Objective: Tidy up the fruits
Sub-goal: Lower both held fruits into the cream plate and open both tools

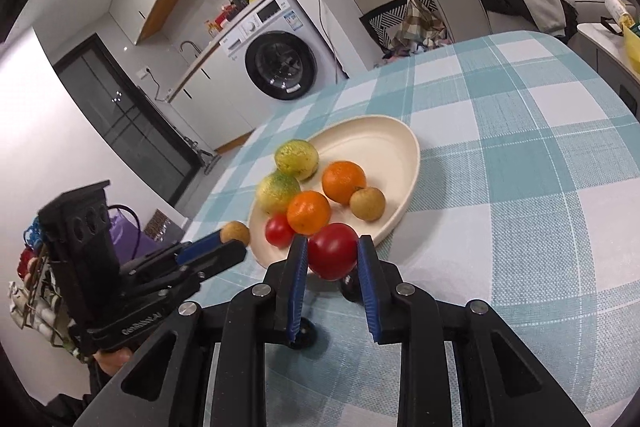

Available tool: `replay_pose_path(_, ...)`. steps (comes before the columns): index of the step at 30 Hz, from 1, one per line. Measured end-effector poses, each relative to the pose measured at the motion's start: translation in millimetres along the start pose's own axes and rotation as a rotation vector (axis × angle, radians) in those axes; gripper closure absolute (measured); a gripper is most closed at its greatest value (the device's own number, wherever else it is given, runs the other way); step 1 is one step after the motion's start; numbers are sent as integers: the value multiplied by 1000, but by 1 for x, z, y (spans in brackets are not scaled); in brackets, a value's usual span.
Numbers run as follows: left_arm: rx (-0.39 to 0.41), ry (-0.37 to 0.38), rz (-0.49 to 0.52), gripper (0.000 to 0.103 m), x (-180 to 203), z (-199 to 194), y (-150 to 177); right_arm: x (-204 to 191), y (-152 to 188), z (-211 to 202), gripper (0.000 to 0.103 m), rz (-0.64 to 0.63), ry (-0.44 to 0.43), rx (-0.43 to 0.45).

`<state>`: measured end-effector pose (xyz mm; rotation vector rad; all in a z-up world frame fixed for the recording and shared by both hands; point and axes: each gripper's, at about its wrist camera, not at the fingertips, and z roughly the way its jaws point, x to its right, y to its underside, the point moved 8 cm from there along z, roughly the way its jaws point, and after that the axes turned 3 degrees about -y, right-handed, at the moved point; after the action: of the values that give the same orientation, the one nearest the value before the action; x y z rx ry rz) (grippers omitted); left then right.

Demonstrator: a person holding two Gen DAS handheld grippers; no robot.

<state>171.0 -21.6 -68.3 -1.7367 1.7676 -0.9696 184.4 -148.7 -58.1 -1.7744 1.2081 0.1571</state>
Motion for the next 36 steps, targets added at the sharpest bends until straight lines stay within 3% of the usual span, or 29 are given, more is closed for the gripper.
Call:
replay_pose_path(14,-16,-42,51,79,10,24,-3,-4,-9,21,78,38,-32,12)
replay_pose_path(36,-44,-77,70,76,10,40,0,0,-5,32,78,7,43,-2)
